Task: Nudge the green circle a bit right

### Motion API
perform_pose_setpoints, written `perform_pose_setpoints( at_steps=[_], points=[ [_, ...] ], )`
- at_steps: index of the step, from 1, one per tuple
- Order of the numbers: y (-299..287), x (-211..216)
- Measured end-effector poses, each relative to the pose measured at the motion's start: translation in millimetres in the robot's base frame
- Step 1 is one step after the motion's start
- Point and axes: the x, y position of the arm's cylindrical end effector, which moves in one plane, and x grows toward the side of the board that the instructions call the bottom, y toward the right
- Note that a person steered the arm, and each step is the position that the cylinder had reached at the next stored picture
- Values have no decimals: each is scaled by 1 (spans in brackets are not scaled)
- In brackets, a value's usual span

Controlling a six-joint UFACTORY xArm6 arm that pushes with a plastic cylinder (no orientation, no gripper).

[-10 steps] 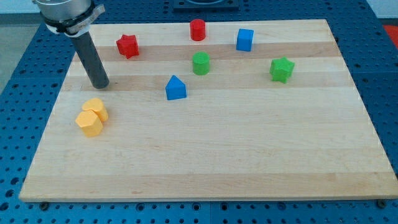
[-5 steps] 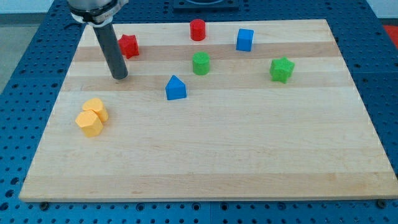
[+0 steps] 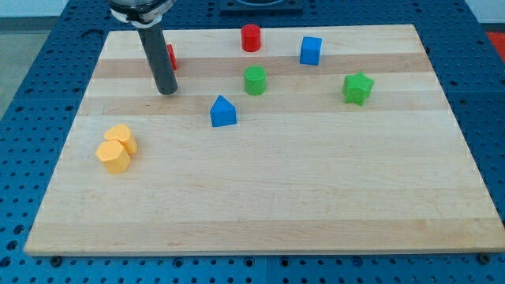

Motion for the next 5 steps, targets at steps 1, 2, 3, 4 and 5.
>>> perform_pose_setpoints(
  at_steps=[1, 2, 3, 4, 5],
  points=[
    [2, -3],
    [2, -3],
    [18, -13],
    [30, -14],
    [30, -14]
  ],
)
